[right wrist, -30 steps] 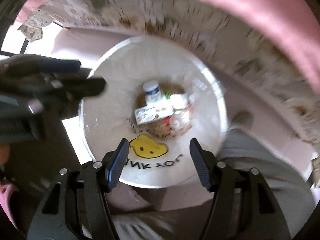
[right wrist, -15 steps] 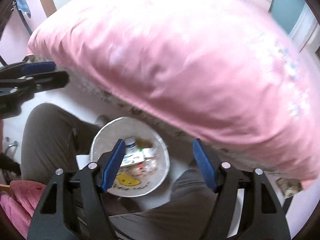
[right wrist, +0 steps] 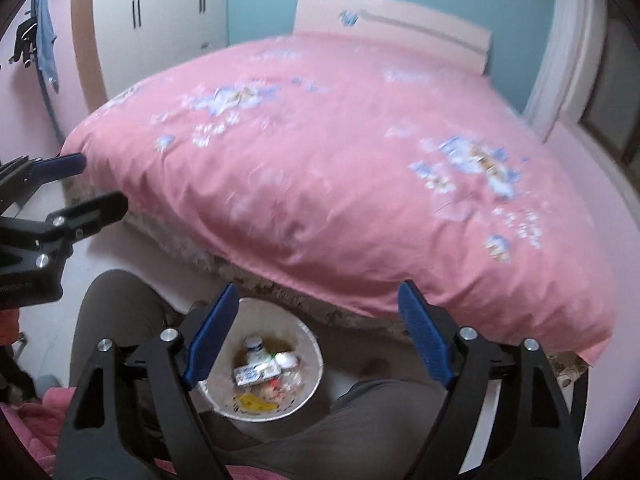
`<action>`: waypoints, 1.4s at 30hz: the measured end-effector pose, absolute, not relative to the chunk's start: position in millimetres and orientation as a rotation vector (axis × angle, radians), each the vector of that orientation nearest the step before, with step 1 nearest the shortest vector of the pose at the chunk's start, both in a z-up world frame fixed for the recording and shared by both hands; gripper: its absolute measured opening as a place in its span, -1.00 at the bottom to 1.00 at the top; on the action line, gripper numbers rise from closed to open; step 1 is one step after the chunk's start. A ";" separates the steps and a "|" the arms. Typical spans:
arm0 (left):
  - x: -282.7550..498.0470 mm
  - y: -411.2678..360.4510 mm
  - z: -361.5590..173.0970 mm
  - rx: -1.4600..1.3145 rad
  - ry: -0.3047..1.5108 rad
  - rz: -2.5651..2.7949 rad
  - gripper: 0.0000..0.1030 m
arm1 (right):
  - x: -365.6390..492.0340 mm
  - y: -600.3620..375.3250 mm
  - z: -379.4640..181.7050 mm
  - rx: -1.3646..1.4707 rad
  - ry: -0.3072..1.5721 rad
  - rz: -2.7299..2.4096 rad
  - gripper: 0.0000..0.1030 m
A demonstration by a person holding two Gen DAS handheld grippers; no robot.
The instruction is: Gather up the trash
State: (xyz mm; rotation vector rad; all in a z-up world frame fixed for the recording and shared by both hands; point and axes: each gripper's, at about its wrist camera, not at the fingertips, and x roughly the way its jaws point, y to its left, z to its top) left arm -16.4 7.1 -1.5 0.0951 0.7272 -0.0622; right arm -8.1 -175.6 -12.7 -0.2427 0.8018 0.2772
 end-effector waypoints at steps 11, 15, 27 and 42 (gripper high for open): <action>-60.8 8.2 -11.2 0.131 0.735 0.006 0.81 | -69.2 -189.1 -1.8 -0.176 0.644 0.120 0.73; -65.5 9.1 -13.4 0.112 0.740 0.006 0.81 | -74.3 -190.5 -3.0 -0.136 0.650 0.118 0.73; -70.4 1.8 -16.0 0.120 0.741 -0.020 0.81 | -77.4 -194.9 -12.0 -0.098 0.698 0.110 0.73; -70.6 1.5 -16.1 0.121 0.741 -0.016 0.81 | -76.5 -194.7 -15.1 -0.104 0.708 0.119 0.73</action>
